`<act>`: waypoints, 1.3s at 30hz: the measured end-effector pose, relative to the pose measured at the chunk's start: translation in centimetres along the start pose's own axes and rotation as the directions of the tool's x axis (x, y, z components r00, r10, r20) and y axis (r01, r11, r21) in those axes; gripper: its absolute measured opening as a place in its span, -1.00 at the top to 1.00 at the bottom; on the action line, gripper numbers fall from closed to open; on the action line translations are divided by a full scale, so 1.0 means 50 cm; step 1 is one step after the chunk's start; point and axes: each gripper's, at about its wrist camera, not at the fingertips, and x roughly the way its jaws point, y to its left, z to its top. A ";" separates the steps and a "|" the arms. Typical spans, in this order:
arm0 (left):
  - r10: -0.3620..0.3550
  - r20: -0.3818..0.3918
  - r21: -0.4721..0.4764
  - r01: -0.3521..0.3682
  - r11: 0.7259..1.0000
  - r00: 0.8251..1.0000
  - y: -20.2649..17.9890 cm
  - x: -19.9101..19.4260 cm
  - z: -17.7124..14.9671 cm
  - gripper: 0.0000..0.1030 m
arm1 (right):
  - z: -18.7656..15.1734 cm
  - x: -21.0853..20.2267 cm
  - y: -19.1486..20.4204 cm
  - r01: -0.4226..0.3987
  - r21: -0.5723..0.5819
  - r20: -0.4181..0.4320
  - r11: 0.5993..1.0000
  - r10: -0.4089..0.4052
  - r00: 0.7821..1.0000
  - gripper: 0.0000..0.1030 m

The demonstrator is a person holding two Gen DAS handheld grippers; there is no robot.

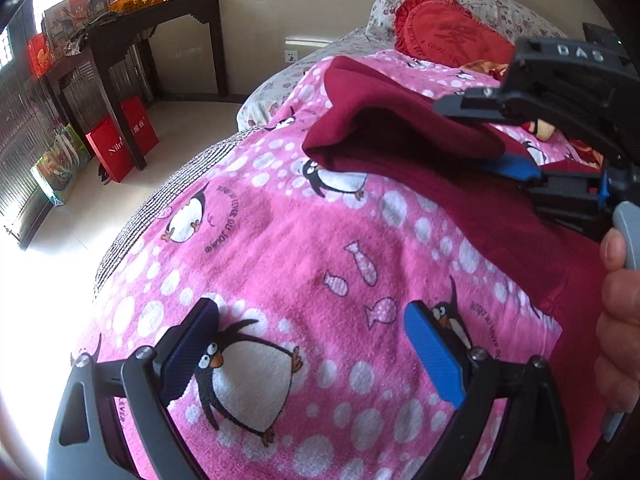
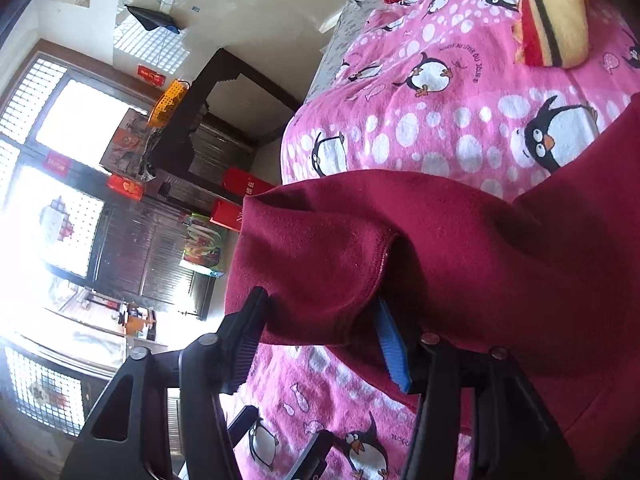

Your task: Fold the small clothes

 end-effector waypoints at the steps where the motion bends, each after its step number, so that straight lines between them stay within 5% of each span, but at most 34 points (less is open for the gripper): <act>1: 0.000 0.000 0.001 0.000 1.000 1.000 -0.001 0.000 0.000 -0.87 | 0.001 -0.004 0.004 0.001 -0.016 0.011 1.000 -0.001 1.000 0.87; 13: -0.011 0.021 -0.005 0.011 1.000 1.000 -0.009 -0.039 -0.008 -0.87 | -0.011 -0.273 0.096 0.153 -0.259 0.269 0.954 -0.081 0.960 1.00; 30: -0.081 -0.005 0.113 0.081 0.990 0.997 -0.153 -0.081 -0.046 -0.87 | -0.042 -0.626 -0.022 0.313 -0.169 0.425 0.934 -0.218 0.878 1.00; 39: -0.093 -0.021 0.170 0.095 0.981 0.995 -0.214 -0.079 -0.054 -0.87 | -0.073 -0.718 -0.103 0.375 -0.097 0.452 0.922 -0.295 0.842 1.00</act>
